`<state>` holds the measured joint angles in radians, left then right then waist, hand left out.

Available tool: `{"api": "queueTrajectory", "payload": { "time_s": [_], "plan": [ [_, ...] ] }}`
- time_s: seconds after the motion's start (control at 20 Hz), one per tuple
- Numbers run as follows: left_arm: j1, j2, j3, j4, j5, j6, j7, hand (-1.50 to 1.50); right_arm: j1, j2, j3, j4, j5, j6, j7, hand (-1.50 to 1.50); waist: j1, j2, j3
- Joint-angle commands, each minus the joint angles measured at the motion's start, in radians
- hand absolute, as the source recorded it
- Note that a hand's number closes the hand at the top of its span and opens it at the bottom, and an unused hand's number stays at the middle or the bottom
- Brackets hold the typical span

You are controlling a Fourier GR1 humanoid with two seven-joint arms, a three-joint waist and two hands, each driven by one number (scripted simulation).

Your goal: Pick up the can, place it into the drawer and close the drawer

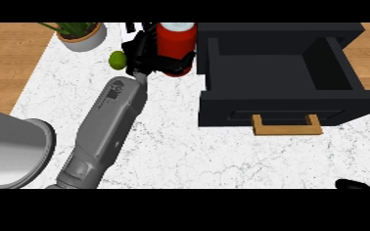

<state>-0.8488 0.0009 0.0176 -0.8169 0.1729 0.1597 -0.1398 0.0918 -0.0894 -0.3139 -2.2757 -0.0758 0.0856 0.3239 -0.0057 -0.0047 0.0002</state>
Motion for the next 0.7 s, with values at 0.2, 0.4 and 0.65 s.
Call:
{"api": "queueTrajectory", "payload": {
  "time_s": [0.2, 0.4, 0.65],
  "plan": [
    [-0.172, -0.001, -0.094, -0.151, 0.007, 0.153, 0.264, 1.5, -0.055, -0.027, -0.006, 0.001, -0.001, -0.01, 0.037, -1.5, 0.0, 0.003, 0.0],
    [-0.309, -0.001, -0.113, -0.12, -0.006, 0.214, 0.368, 1.5, -0.046, -0.055, -0.05, -0.034, -0.057, 0.0, 0.084, -1.5, -0.01, 0.002, 0.0],
    [-0.451, -0.001, -0.109, -0.006, 0.034, 0.244, 0.373, 1.5, -0.102, -0.03, 0.014, -0.006, 0.013, -0.037, 0.089, -1.5, -0.017, 0.008, 0.0]
  ]
}}
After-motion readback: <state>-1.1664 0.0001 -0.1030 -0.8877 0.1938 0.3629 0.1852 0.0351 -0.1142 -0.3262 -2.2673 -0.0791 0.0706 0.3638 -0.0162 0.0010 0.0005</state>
